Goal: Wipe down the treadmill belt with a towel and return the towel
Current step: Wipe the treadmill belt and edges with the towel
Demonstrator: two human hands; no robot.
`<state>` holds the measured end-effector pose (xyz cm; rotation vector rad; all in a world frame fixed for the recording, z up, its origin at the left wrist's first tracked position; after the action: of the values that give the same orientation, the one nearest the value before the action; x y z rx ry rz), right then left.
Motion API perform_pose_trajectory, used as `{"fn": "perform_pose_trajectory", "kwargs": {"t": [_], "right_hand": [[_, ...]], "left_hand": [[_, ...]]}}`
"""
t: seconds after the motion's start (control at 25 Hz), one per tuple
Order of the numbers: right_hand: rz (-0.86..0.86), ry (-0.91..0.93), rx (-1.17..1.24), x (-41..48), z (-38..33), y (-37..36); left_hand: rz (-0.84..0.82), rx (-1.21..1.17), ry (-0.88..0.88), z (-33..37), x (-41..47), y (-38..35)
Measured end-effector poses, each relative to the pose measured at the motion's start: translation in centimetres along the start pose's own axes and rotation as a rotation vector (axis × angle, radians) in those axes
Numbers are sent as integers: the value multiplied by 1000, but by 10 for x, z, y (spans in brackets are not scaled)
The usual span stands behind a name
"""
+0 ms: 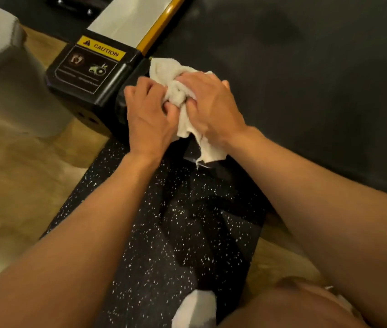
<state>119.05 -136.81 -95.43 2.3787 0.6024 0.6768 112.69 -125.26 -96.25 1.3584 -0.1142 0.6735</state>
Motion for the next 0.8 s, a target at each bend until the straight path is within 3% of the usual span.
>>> {"fn": "perform_pose_trajectory", "kwargs": {"t": [0.24, 0.48, 0.6, 0.8], "right_hand": [[-189, 15, -276, 2, -25, -20], [-45, 146, -288, -35, -17, -11], [-34, 113, -337, -57, -9, 2], [-54, 100, -385, -95, 10, 45]], "left_hand": [[-131, 91, 16, -25, 3, 17], [-75, 2, -52, -12, -29, 9], [-90, -39, -65, 3, -44, 5], [-117, -66, -331, 44, -58, 10]]}}
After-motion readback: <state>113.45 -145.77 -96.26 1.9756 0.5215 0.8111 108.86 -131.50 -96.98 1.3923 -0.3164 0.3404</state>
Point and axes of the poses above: each hand's wrist, its own x-axis towards the middle knuckle, its own y-axis out of the back of the hand, z = x × y, the point moved 2 cm from there along x, towards the middle knuckle, and after that the axes turned 15 degrees about x, right-handed, at the moved point
